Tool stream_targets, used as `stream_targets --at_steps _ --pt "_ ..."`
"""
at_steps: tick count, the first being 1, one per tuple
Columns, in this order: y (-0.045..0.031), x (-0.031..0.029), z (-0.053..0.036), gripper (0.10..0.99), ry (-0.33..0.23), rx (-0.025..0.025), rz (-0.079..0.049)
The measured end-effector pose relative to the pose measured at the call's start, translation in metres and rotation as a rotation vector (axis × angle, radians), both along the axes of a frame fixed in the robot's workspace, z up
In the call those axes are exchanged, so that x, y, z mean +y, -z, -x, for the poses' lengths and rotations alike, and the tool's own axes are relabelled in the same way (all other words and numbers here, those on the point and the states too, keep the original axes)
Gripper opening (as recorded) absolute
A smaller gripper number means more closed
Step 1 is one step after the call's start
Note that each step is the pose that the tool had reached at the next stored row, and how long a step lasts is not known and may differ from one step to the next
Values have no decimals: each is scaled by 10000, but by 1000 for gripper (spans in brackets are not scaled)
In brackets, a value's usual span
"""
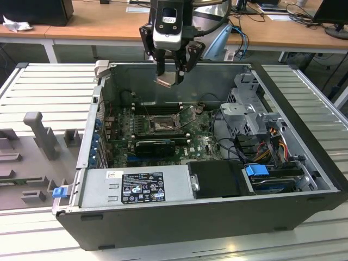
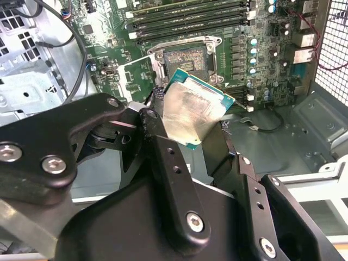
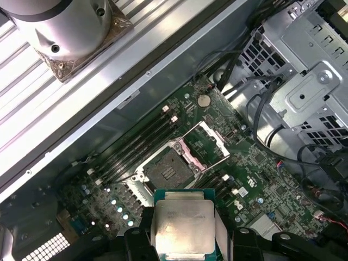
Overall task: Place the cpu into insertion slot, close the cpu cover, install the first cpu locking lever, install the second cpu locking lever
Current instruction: 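Place the cpu into insertion slot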
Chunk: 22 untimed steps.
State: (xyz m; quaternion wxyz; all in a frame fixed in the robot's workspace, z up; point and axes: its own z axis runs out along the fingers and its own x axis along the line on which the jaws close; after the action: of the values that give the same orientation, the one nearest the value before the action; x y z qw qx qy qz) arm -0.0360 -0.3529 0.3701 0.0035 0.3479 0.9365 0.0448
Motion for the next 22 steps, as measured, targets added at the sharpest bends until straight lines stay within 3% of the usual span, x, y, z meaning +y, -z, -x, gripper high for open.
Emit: stream_targets --at_steps 16,21,22 --pt "4 0 0 525 517 0 0" --pt "9 0 0 525 1153 -1 0" --pt "12 0 0 525 1569 0 -1"
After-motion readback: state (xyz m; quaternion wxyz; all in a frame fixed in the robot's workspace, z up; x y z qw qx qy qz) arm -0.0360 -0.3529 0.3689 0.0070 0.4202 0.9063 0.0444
